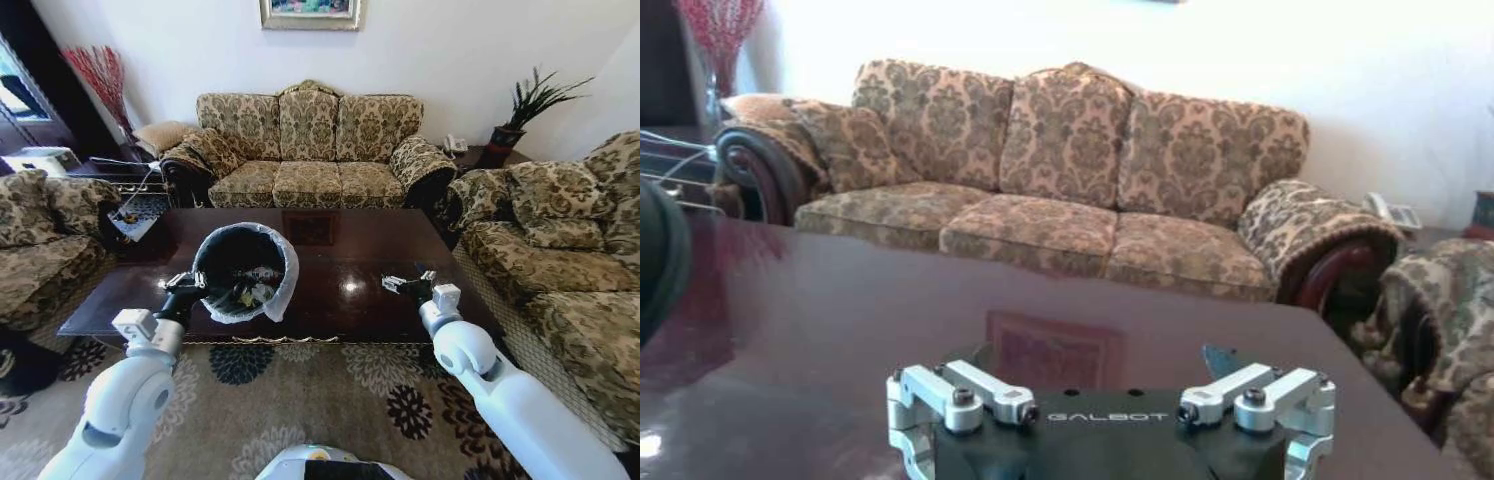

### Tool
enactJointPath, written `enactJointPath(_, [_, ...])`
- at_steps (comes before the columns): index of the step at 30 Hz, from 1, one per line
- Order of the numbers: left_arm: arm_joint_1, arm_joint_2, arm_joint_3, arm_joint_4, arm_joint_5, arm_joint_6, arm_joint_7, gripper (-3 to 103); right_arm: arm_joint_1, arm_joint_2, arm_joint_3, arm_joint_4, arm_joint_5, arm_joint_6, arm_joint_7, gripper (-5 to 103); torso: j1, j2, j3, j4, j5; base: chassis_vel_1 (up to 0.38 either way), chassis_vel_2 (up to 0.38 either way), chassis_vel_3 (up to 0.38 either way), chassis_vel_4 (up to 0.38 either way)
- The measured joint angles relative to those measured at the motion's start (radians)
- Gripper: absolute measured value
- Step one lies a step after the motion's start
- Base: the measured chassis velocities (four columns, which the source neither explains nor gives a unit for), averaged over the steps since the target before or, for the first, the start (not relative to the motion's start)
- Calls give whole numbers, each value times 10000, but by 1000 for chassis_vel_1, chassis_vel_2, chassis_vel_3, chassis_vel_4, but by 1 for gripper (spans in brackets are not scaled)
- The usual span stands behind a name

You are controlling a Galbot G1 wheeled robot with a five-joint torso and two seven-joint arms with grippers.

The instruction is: Move to the front of the table and place the trash on the table into the trash bin.

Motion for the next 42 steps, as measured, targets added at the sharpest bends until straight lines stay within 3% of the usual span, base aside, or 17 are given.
enactJointPath(9, [172,-100,4,-119,41,72,-36,2,-79,41,-279,268,-175,-14,-63,100,10,-2,3,6,-17,236,240,-232,-221])
enactJointPath(10, [203,-104,-8,-142,46,84,-42,2,-81,30,-301,300,-185,-32,-92,100,7,0,2,7,-2,298,254,-293,-224])
enactJointPath(19, [258,-108,-60,-166,55,89,-81,2,-103,-110,-310,482,-189,-88,-276,100,9,0,3,0,0,280,106,-289,-96])
enactJointPath(32, [238,-113,-59,-141,37,104,-109,2,-63,-6,-528,468,-209,-95,-318,100,6,0,3,1,1,332,-137,-346,130])
enactJointPath(42, [167,-662,-132,660,554,175,-553,2,-334,66,-383,395,-212,130,-279,100,-10,10,-6,2,-2,304,-203,-268,210])
